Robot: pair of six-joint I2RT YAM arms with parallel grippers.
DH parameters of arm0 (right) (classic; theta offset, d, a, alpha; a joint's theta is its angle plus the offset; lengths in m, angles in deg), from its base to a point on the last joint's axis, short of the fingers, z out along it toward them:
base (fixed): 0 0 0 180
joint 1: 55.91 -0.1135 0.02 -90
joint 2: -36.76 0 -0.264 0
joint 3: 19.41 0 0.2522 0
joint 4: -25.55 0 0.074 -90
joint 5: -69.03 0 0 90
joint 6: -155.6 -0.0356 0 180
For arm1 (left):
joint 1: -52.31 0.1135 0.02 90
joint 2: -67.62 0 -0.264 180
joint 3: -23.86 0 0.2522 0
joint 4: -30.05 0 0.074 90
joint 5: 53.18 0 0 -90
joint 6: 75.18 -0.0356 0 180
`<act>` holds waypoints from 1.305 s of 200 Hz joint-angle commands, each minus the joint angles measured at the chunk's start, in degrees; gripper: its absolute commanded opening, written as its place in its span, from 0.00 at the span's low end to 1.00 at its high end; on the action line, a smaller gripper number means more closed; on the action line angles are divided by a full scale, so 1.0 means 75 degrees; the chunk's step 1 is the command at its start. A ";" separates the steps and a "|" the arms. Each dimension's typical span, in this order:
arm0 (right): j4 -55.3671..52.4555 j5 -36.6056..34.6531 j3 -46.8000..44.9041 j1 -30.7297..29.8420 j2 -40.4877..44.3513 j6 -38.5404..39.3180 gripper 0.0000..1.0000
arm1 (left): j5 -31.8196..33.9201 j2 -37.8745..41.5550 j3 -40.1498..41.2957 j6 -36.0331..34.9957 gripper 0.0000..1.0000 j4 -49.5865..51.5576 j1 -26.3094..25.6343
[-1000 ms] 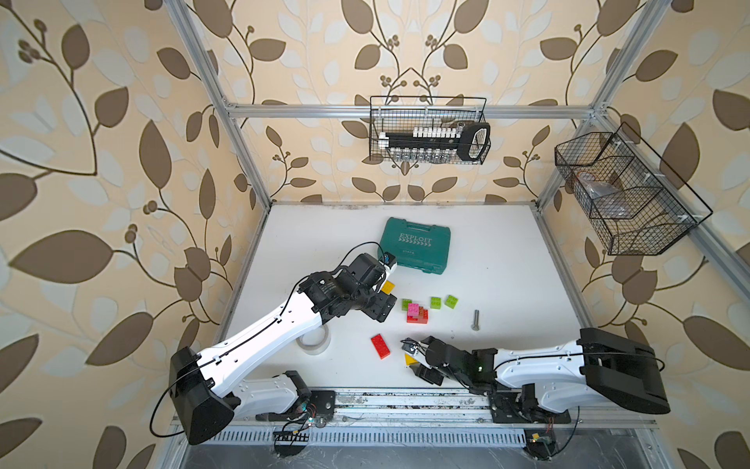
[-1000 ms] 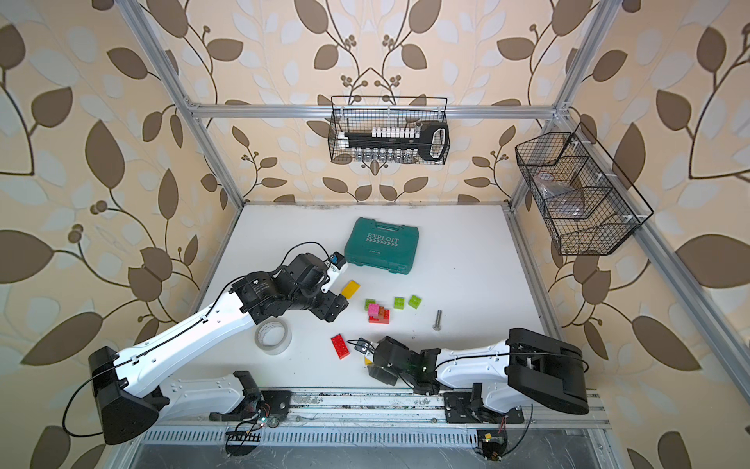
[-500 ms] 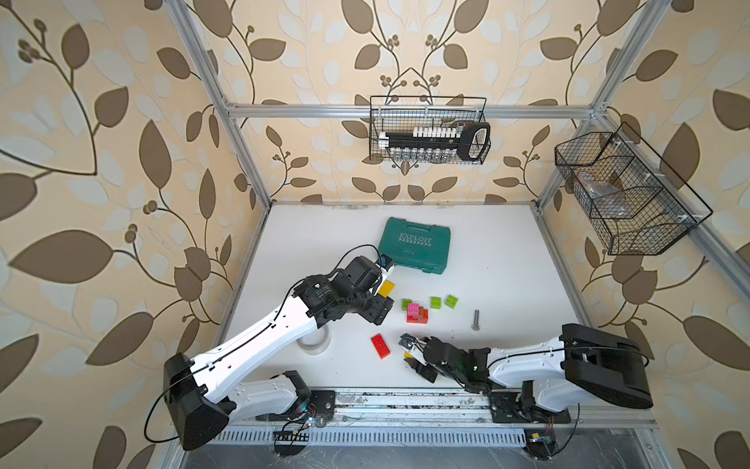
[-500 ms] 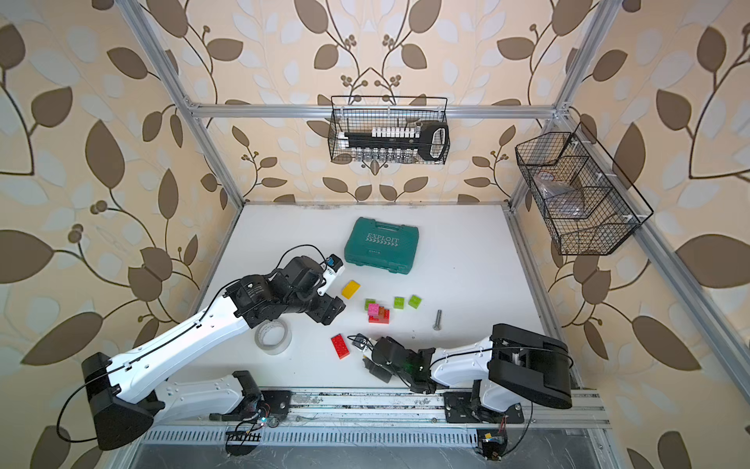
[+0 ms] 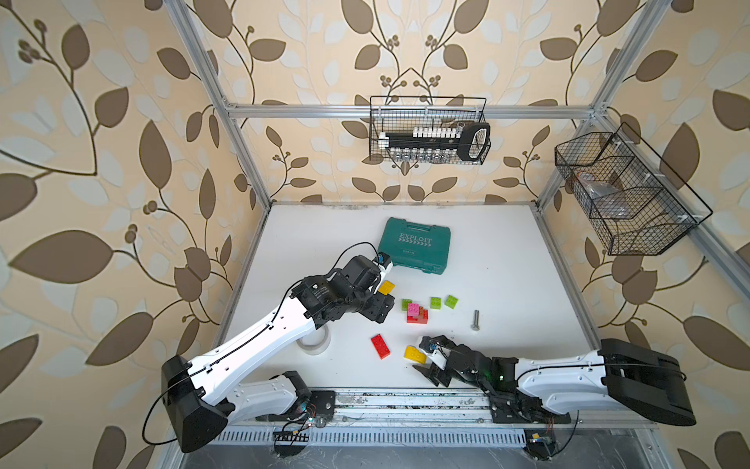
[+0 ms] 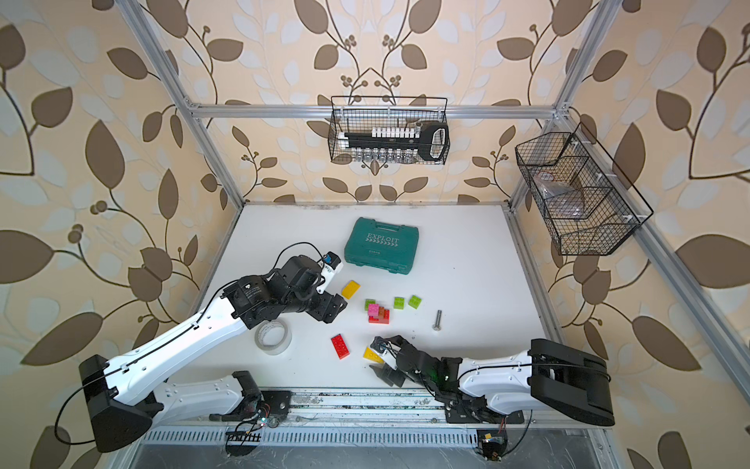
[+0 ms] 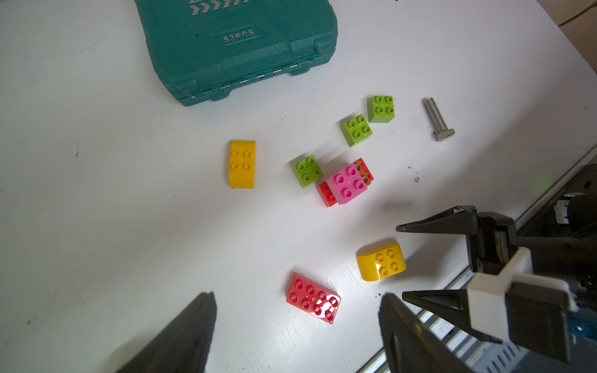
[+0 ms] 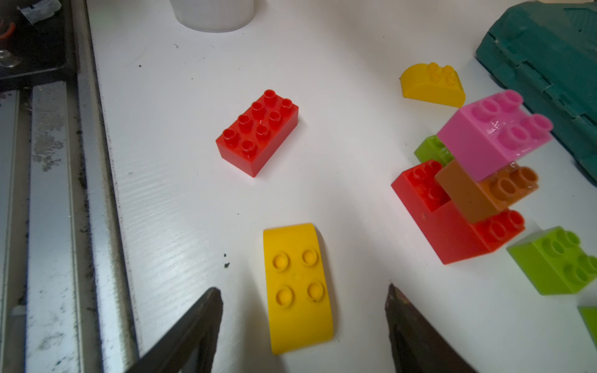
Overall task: Assemble the letter s with lego
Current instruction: Pick up the lego brick from the center of the board.
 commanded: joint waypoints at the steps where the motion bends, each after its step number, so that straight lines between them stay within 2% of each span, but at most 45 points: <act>1: 0.0379 -0.0176 -0.0025 0.0025 -0.0461 0.0017 0.76 | -0.0196 -0.0117 -0.0274 0.0086 0.82 -0.0204 0.0057; 44: 0.0639 -0.0548 -0.0002 0.0004 -0.1176 -0.0417 0.74 | -0.0243 -0.0206 -0.0318 -0.0005 0.82 -0.0170 0.0058; 78: 0.0681 -0.0687 -0.0124 -0.0311 -0.1256 -0.0806 0.63 | -0.0243 -0.0154 -0.0324 -0.0067 0.82 -0.0087 0.0063; 111: 0.0317 -0.0768 -0.0118 -0.0692 -0.1120 -0.1169 0.58 | -0.0250 -0.0101 -0.0314 -0.0092 0.81 -0.0104 0.0091; 157: 0.0068 -0.0947 -0.0001 -0.0945 -0.1215 -0.1201 0.46 | -0.0301 -0.0077 -0.0247 -0.0068 0.81 -0.0207 0.0105; 207: 0.0083 -0.1169 0.0075 -0.0937 -0.1480 -0.1280 0.45 | -0.0266 0.0017 -0.0242 -0.0092 0.81 -0.0171 0.0116; 261: -0.0436 -0.1294 0.0150 -0.1040 -0.1170 -0.1529 0.40 | -0.0284 -0.0019 -0.0274 -0.0162 0.81 -0.0169 0.0150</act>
